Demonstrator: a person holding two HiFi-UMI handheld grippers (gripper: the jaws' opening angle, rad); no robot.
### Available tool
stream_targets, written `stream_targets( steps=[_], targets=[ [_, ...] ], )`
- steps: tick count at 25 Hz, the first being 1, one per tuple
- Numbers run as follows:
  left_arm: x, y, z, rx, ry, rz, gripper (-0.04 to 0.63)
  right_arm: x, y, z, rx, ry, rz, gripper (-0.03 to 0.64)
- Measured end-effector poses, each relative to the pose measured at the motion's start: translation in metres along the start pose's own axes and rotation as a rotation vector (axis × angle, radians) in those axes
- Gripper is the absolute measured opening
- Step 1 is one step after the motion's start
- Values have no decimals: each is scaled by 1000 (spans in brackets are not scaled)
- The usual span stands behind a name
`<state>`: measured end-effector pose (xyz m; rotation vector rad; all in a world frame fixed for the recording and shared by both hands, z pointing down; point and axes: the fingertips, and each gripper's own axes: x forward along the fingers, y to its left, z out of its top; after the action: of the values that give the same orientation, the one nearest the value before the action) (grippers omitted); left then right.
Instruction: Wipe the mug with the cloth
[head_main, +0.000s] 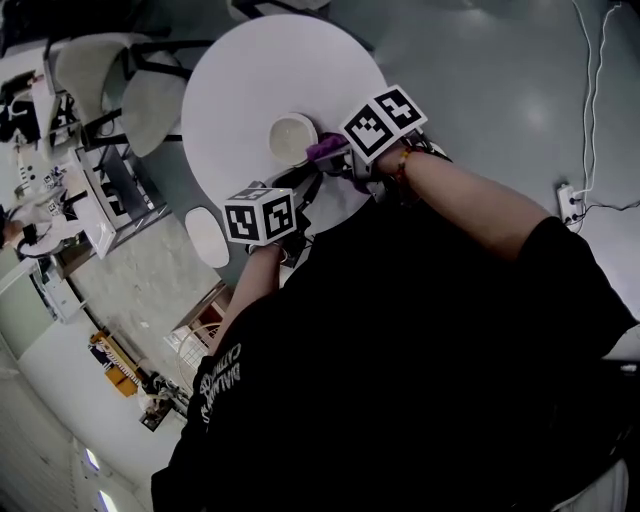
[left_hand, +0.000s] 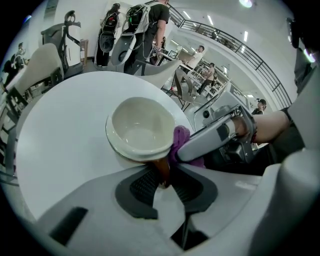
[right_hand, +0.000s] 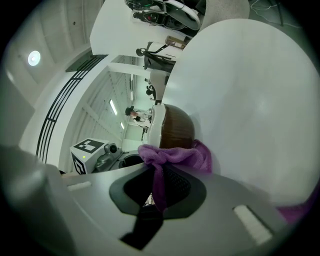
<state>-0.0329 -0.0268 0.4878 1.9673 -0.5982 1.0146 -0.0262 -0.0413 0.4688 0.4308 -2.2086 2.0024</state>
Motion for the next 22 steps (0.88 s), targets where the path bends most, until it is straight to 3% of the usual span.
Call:
stream_targets(
  steps=[12,19,22],
  targets=[
    [-3,2,2,8,8,11,75,-6,-6,4,49,57,-42,34],
    [-5,3,4,53,25,22,74,-38,-35,43,110,-60,-185,32],
    [-7,8,8,53,27,18,74,-38,-39,56,130,-59,-192,32]
  ],
)
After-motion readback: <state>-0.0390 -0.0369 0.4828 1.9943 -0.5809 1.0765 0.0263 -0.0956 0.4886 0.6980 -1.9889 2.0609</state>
